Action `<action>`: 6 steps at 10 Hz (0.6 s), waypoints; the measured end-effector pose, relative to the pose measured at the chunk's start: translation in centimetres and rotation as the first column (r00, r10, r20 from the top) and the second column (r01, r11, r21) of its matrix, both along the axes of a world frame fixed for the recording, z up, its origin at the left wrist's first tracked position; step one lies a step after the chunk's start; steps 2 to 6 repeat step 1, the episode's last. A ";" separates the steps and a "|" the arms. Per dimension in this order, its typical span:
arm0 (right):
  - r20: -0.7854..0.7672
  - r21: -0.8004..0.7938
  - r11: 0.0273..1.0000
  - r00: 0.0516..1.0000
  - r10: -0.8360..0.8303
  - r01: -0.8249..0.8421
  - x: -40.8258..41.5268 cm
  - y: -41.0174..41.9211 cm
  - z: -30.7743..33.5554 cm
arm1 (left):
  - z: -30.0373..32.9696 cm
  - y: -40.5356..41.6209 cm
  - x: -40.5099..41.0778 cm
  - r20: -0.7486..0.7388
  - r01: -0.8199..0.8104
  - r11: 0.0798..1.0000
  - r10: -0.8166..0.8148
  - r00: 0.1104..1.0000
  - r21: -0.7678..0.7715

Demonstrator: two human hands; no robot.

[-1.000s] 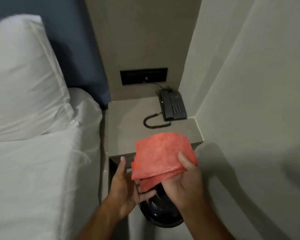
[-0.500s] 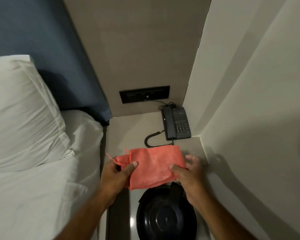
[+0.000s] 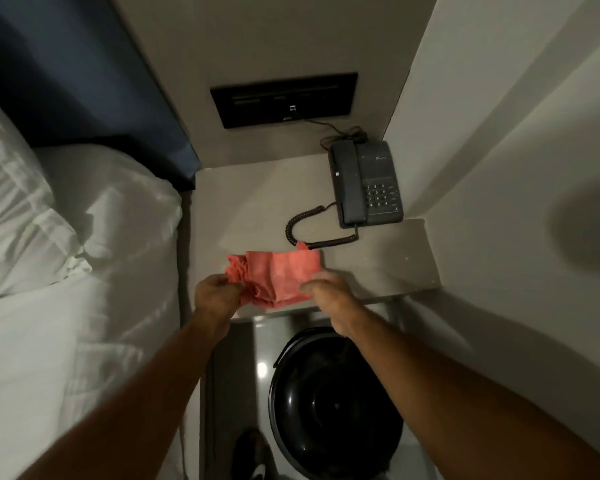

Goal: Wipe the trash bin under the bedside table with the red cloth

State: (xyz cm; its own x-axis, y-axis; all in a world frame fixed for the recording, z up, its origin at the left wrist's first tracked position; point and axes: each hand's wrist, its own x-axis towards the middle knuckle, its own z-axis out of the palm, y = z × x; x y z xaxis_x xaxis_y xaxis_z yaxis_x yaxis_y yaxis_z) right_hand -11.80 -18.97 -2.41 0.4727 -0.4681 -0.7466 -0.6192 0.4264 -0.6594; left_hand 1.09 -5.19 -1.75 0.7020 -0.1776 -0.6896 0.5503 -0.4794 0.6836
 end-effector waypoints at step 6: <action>-0.078 -0.121 0.987 0.992 0.095 -0.104 0.2 -0.1 -0.4 | 0.7 1.0 0.5 0.031 0.055 0.997 -0.057 0.998 0.062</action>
